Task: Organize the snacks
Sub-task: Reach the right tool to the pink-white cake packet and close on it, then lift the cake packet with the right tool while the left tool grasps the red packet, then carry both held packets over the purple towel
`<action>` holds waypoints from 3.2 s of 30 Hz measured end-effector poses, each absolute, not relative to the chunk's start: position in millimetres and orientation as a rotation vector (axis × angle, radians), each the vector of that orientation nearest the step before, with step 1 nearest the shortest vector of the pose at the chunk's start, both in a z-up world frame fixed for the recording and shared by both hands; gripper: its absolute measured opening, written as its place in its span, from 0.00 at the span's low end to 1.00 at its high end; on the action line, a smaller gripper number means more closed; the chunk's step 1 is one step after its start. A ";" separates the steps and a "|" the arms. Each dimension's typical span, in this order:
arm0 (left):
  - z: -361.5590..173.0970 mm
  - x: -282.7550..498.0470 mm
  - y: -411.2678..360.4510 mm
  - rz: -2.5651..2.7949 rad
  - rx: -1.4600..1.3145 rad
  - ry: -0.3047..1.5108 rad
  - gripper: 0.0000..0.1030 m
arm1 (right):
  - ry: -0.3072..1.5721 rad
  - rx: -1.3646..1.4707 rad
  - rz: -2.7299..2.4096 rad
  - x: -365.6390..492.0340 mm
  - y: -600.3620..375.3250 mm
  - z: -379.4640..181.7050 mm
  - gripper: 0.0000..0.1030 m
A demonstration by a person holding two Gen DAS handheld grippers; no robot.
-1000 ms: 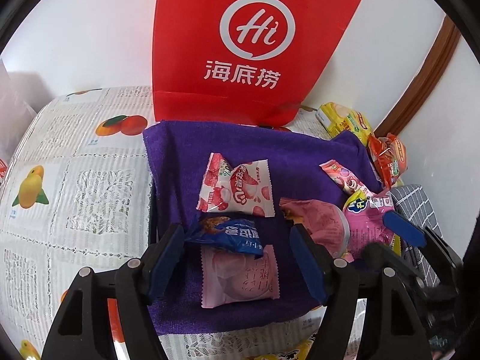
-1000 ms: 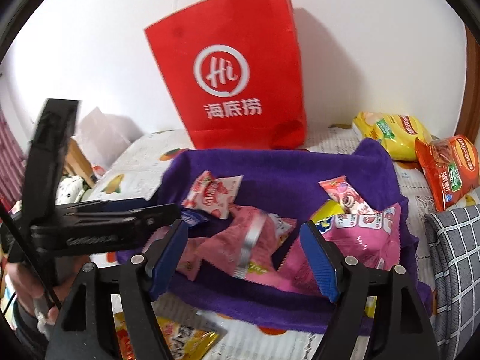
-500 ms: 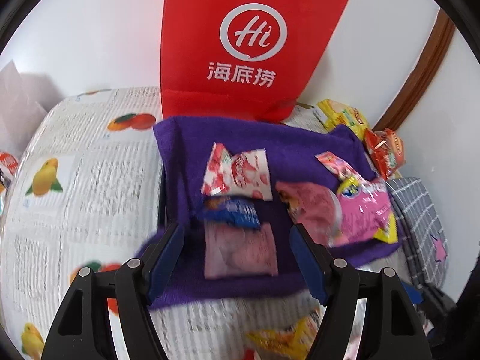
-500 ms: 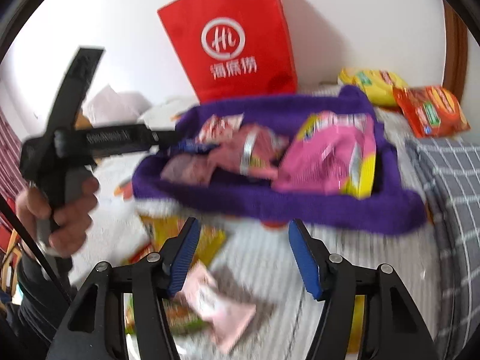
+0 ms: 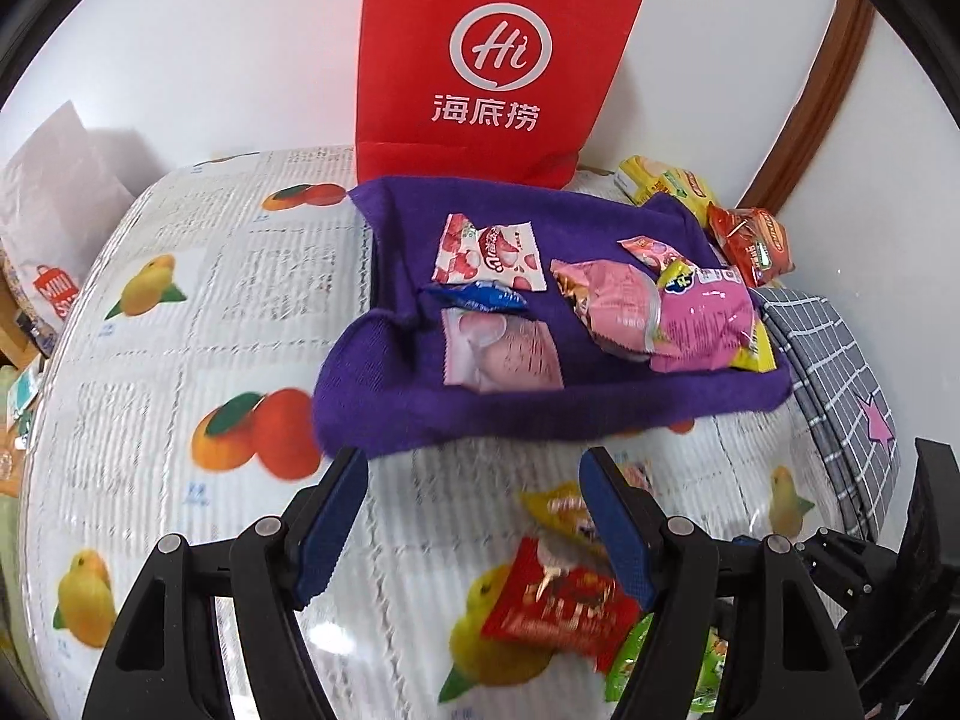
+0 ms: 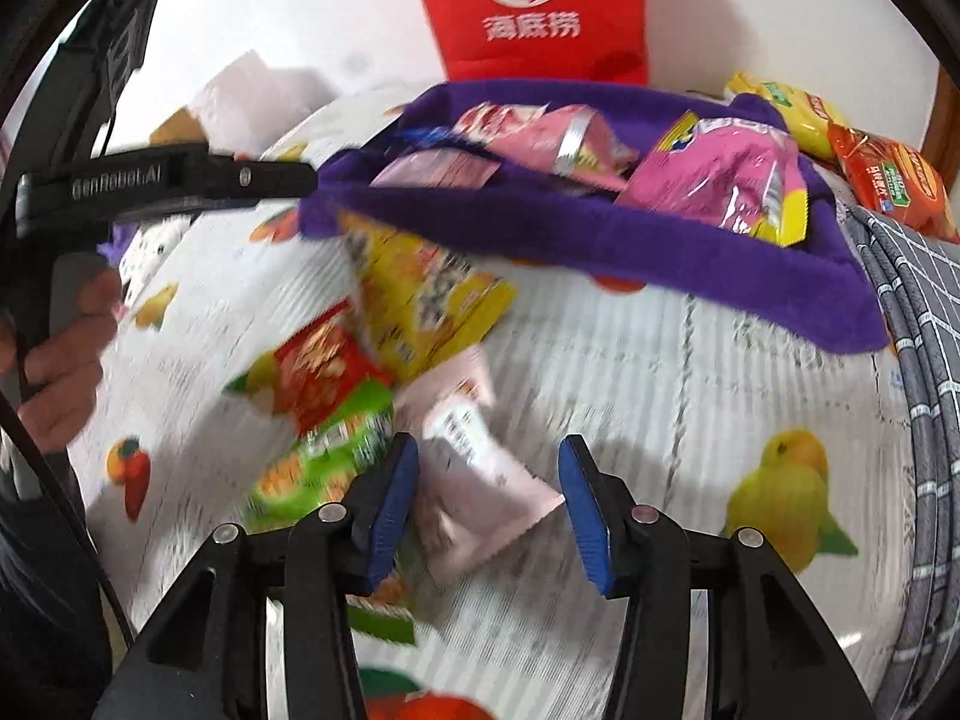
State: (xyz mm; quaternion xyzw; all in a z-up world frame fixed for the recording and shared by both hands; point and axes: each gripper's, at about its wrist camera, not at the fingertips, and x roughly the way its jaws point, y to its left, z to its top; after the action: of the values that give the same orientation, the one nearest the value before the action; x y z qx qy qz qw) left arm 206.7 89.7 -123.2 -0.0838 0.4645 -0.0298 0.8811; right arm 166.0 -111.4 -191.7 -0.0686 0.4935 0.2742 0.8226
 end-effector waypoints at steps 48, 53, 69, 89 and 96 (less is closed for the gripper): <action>-186.7 181.3 23.4 -0.111 -0.018 1.091 0.79 | 0.874 -0.091 0.117 143.3 -170.2 -205.9 0.40; -190.9 180.2 13.8 -0.072 0.058 1.058 0.79 | 0.876 -0.087 0.118 143.0 -170.3 -205.8 0.40; -168.6 172.3 56.8 -0.094 -0.097 1.048 0.51 | 0.876 -0.097 0.110 143.3 -169.3 -205.1 0.40; -108.3 196.0 65.0 -0.174 -0.095 0.974 0.51 | 0.820 -0.022 0.153 166.7 -159.5 -135.4 0.39; -83.0 232.0 73.0 -0.160 -0.110 0.946 0.51 | 0.754 -0.010 0.156 210.6 -155.0 -79.0 0.39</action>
State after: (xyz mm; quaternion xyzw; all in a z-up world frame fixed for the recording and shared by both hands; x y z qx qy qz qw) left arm 232.0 73.0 -83.0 -0.0528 0.4548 -0.0771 0.8857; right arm 210.6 -155.0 -79.0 -0.0048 0.3679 0.0760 0.9267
